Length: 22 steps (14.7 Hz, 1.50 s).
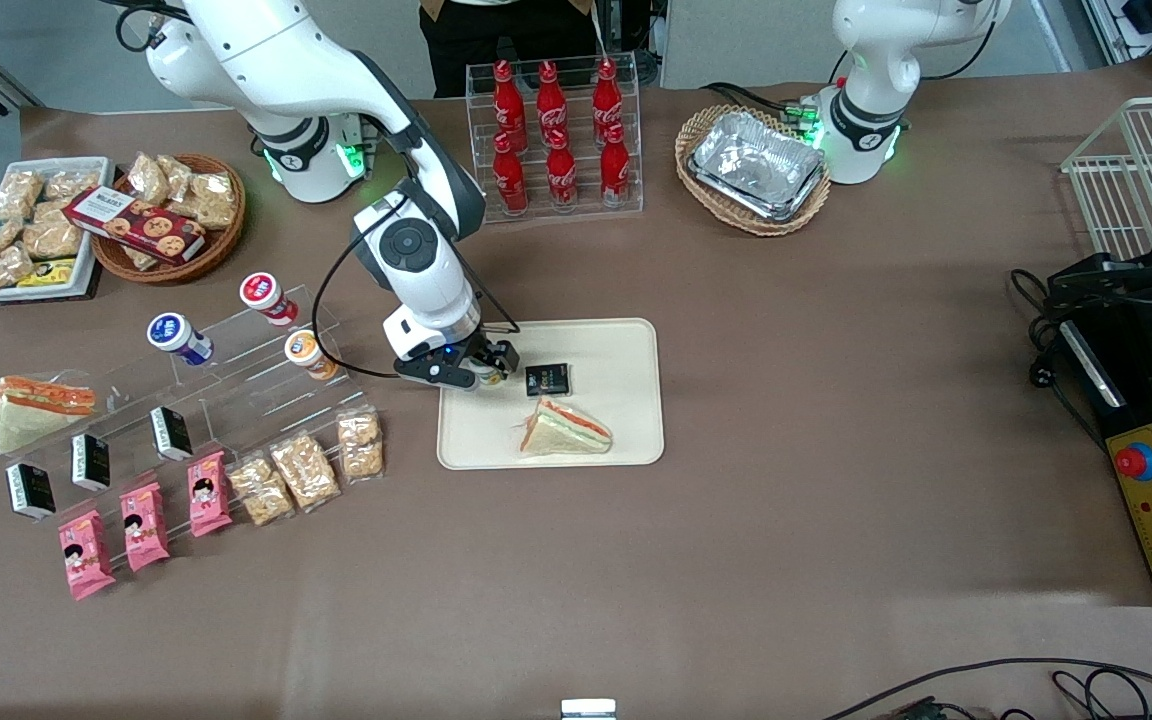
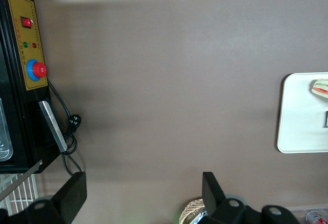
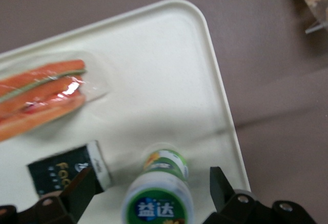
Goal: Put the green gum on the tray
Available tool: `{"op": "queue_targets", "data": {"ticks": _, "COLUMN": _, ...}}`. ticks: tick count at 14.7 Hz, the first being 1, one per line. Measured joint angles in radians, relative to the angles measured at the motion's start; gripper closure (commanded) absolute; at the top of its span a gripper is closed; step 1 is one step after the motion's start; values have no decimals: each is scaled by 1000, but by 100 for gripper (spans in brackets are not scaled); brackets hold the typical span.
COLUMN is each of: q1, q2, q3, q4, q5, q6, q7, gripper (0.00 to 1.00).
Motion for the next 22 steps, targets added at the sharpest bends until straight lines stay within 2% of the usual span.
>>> {"op": "queue_targets", "data": {"ticks": 2, "q1": -2, "q2": -27, "q3": -6, "q4": 38, "q5": 0, "q6": -67, "q7": 0, "gripper": 0}}
{"op": "queue_targets", "data": {"ticks": 5, "q1": -26, "q2": -91, "q3": -15, "q4": 185, "q5": -1, "q6": -332, "q7": -33, "gripper": 0}}
{"op": "queue_targets", "data": {"ticks": 10, "q1": -140, "q2": -175, "q3": -18, "q4": 522, "q5": -1, "q6": -812, "q7": -304, "gripper": 0}}
{"op": "queue_targets", "data": {"ticks": 12, "q1": -189, "q2": -188, "q3": -20, "q4": 630, "q5": -1, "q6": -945, "q7": -399, "gripper": 0}}
{"op": "queue_targets", "data": {"ticks": 22, "q1": -540, "q2": -250, "q3": -27, "q4": 686, "q5": 0, "q6": -1016, "q7": -833, "gripper": 0}}
